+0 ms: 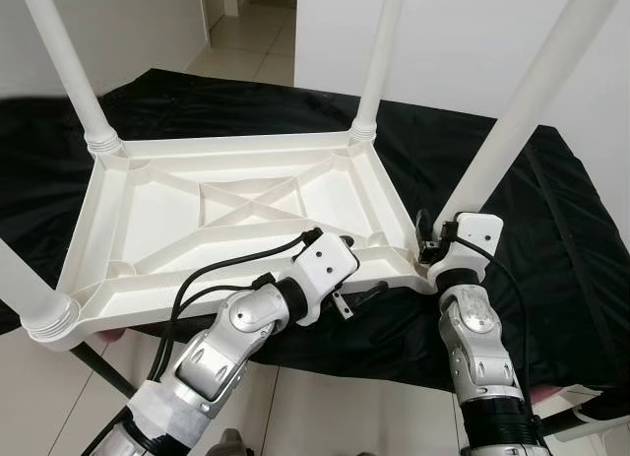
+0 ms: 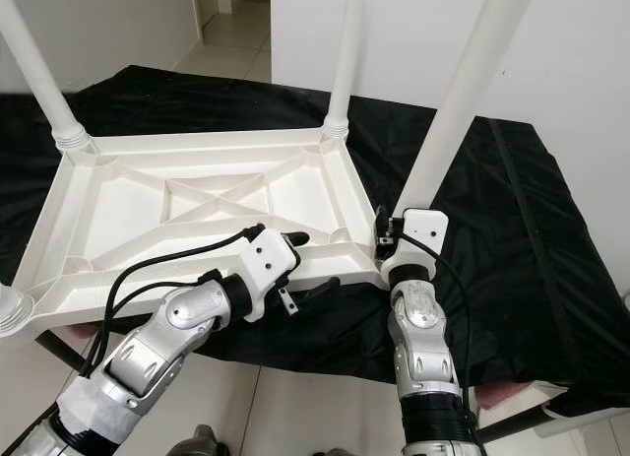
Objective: Building children table
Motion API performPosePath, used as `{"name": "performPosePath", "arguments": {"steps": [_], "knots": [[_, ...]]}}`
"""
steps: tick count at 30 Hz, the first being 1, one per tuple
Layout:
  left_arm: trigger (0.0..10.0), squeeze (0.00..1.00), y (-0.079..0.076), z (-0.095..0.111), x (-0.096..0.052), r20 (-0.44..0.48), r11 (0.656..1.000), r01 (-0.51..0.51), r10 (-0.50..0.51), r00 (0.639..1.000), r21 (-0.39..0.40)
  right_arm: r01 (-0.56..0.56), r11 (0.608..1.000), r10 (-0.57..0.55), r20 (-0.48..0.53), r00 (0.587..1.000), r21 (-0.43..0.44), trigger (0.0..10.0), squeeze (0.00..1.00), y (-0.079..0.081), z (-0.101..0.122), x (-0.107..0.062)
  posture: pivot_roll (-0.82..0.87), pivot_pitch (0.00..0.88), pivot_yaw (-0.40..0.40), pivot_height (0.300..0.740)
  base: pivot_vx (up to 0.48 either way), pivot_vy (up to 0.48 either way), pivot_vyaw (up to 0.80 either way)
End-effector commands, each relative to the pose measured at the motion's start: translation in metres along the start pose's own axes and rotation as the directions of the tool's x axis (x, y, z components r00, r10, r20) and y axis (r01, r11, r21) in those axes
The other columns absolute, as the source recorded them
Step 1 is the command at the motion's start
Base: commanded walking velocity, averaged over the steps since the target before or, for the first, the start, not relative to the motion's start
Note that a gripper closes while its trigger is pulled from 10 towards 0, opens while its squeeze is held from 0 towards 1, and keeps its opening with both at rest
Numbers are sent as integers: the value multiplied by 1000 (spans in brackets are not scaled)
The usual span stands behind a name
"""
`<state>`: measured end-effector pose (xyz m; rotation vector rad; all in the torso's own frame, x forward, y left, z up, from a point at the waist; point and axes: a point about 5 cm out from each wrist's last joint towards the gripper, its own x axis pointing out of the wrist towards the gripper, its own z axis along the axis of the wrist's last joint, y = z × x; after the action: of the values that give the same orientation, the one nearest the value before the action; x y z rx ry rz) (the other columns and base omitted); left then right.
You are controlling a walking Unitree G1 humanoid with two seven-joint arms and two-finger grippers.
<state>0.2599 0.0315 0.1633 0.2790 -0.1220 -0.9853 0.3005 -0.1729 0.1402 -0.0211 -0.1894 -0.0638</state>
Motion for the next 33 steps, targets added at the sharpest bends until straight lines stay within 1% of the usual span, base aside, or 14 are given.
{"name": "performPosePath", "arguments": {"steps": [1, 4, 6, 9, 10, 12, 13, 14, 17, 19, 27, 29, 32, 33], "knots": [[10000, 0, -2, 0, -3, -10, 1000, 26, -26, 1000, -2, -5, 1000, 5, -11, 1000, -7, 10000, 0, -1, -4, -4, 129, 34, -53, 740, 0, 0, 0], [10000, 0, -1, 1, -3, -10, 1000, 19, -19, 1000, -6, -9, 1000, 9, -15, 1000, -22, 10000, 0, -2, -6, -6, 131, 36, -51, 740, 0, 0, 0], [10000, 0, 0, 2, -4, -9, 1000, 11, -11, 1000, -7, -44, 997, 43, -15, 999, -58, 10000, 0, 1, -8, -7, 131, 36, -50, 740, 0, 0, 0], [10000, 0, 1, 4, -4, -4, 1000, 8, -8, 1000, -8, -99, 991, 97, -23, 995, -89, 10000, 0, 3, -10, -7, 131, 40, -51, 740, 0, 0, 0], [10000, 0, 1, 4, -4, -4, 1000, 8, -8, 1000, -8, -99, 991, 97, -23, 995, -89, 10000, 0, 3, -10, -7, 131, 40, -51, 740, 0, 0, 0], [10000, 0, 2, 5, -4, -1, 1000, 5, -5, 1000, -8, -125, 989, 123, -32, 992, -85, 10000, 0, 2, -11, -4, 131, 43, -50, 740, 0, 0, 0], [10000, 0, 2, 5, -4, -1, 1000, 5, -5, 1000, -8, -125, 989, 123, -32, 992, -85, 10000, 0, 2, -11, -4, 131, 43, -50, 740, 0, 0, 0], [10000, 0, 2, 7, -4, 0, 1000, 2, -2, 1000, -7, -118, 989, 115, -43, 992, -94, 10000, 0, -4, -12, -2, 133, 47, -54, 740, 0, 0, 0], [10000, 0, 2, 7, -4, 1, 1000, 0, 0, 1000, -7, -115, 988, 111, -47, 993, -99, 10000, 0, -5, -13, -2, 135, 49, -55, 740, 0, 0, 0], [10000, 0, 3, 9, -6, 1, 1000, -5, 5, 1000, -5, -158, 979, 150, -70, 986, -126, 10000, 0, -5, -15, -4, 135, 54, -56, 740, 0, 0, 0], [10000, 0, 4, 10, -7, 2, 1000, -11, 11, 1000, -3, -254, 958, 242, -103, 965, -135, 10000, 0, 1, -20, -11, 133, 64, -56, 740, 0, 0, 0], [10000, 0, 4, 13, -8, 10, 1000, -8, 8, 1000, -7, -308, 943, 295, -109, 949, -129, 10000, 0, 5, -21, -14, 125, 81, -56, 740, 0, 0, 0], [10000, 0, 5, 14, -9, 13, 1000, -8, 8, 1000, -9, -316, 939, 303, -108, 947, -136, 10000, 0, 6, -21, -14, 125, 81, -56, 740, 0, 0, 0], [10000, 0, 5, 15, -9, 16, 1000, -7, 8, 1000, -12, -323, 938, 310, -110, 944, -124, 10000, 0, 6, -21, -15, 124, 86, -57, 740, 0, 0, 0]]}}
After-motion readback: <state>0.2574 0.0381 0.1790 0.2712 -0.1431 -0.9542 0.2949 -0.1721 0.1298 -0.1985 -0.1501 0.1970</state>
